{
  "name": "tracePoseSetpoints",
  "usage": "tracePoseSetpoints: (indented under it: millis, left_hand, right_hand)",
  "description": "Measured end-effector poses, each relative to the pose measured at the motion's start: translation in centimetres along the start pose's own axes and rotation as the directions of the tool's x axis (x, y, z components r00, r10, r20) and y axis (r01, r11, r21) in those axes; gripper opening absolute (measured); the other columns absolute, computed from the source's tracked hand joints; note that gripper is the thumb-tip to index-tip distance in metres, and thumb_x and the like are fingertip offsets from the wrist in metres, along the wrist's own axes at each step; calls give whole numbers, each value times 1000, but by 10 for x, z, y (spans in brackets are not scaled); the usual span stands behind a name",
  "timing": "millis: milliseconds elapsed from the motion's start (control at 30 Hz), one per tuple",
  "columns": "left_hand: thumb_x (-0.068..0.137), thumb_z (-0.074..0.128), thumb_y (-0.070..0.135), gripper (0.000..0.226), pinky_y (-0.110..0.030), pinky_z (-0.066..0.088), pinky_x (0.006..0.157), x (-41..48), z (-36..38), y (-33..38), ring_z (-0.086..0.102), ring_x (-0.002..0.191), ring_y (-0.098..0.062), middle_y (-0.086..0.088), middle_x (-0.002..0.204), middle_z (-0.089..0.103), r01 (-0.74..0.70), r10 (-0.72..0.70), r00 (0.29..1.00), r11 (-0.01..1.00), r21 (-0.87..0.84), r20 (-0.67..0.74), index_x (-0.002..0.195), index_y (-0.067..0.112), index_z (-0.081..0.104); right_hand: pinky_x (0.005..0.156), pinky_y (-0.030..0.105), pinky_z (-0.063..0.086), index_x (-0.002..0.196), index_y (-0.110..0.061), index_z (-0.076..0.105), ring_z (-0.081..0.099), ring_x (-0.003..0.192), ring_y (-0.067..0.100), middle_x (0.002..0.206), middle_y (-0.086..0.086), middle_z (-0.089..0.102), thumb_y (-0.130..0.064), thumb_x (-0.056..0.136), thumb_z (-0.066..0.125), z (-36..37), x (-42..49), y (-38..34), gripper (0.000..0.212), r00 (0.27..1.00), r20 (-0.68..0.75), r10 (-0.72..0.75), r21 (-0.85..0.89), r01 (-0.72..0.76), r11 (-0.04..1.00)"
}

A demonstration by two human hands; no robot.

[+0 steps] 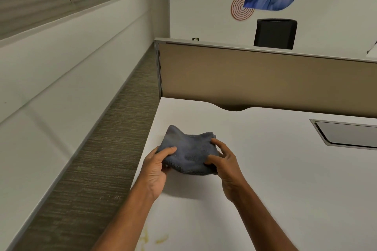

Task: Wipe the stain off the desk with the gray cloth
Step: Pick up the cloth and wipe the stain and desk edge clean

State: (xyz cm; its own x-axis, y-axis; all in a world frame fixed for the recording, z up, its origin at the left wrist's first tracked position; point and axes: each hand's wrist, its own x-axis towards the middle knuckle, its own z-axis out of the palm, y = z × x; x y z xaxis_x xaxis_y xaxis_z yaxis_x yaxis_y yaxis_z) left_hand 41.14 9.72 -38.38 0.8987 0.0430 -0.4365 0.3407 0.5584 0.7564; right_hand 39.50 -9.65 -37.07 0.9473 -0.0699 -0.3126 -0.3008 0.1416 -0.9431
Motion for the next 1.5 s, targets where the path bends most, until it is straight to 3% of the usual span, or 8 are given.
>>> tracePoseSetpoints:
  millis: [100, 200, 300, 533, 800, 933, 1133, 1500]
  left_hand:
    - [80, 78, 21, 21, -40, 65, 80, -34, -9, 9, 79, 97, -26, -15, 111, 79, 97, -77, 992, 971, -216, 101, 95, 8, 85]
    - [90, 67, 57, 59, -47, 65, 80, -62, -20, 11, 77, 105, -34, -21, 117, 77, 188, -146, 978, 927, -325, 151, 105, 2, 82]
    - [85, 67, 69, 76, -53, 57, 99, -89, -25, 12, 70, 120, -38, -22, 129, 72, 283, -248, 957, 913, -294, 151, 123, 4, 75]
    - [83, 80, 29, 33, -43, 66, 77, -159, -18, -5, 79, 90, -34, -19, 107, 79, 379, -375, 923, 924, -44, 82, 104, 3, 79]
    - [73, 82, 12, 32, -38, 64, 71, -241, -13, -41, 80, 84, -31, -19, 102, 80, 430, -431, 902, 902, 37, 21, 103, 3, 76]
    - [87, 72, 3, 42, -42, 60, 82, -278, -10, -61, 73, 100, -36, -22, 121, 74, 339, -338, 941, 941, 27, -10, 128, 9, 67]
    - [88, 74, 0, 39, -36, 62, 70, -326, -7, -90, 74, 102, -33, -11, 116, 78, 205, -193, 975, 973, 104, -108, 122, 17, 70]
    - [98, 54, -11, 47, -28, 62, 69, -375, -11, -132, 69, 108, -22, -3, 123, 71, 77, -74, 997, 952, 297, -21, 130, 22, 61]
  right_hand:
    - [69, 27, 58, 130, -31, 60, 71, 102, 27, 122, 2, 69, -9, 68, 67, -4, -30, -3, 67, 998, 61, -28, 4, 27, 1000]
    - [69, 24, 57, 130, -35, 61, 73, 97, 16, 124, -5, 66, -11, 67, 67, -10, -63, -3, 68, 991, 120, -58, -12, 60, 998]
    - [72, 23, 58, 133, -37, 60, 70, 102, 8, 128, -10, 64, -10, 69, 68, -19, -95, -4, 70, 981, 176, -84, -45, 93, 995]
    - [75, 27, 58, 136, -40, 55, 70, 107, 18, 123, -8, 69, -3, 72, 64, -49, -179, -7, 74, 962, 263, -74, -111, 106, 988]
    - [80, 29, 58, 135, -34, 57, 69, 111, 21, 127, -2, 70, 3, 71, 60, -83, -260, 11, 74, 962, 267, -62, -63, 82, 995]
    - [86, 35, 59, 135, -29, 58, 67, 116, 23, 130, -1, 69, 3, 69, 60, -101, -291, 23, 74, 967, 250, -40, -14, 45, 999]
    - [95, 42, 58, 136, -28, 58, 66, 121, 23, 134, -3, 67, 0, 76, 74, -131, -330, 40, 69, 976, 216, 15, 91, -35, 995]
    - [79, 26, 59, 128, -31, 65, 67, 112, 8, 124, -16, 71, 16, 82, 59, -144, -385, 58, 66, 1000, 25, -3, -10, 3, 1000]
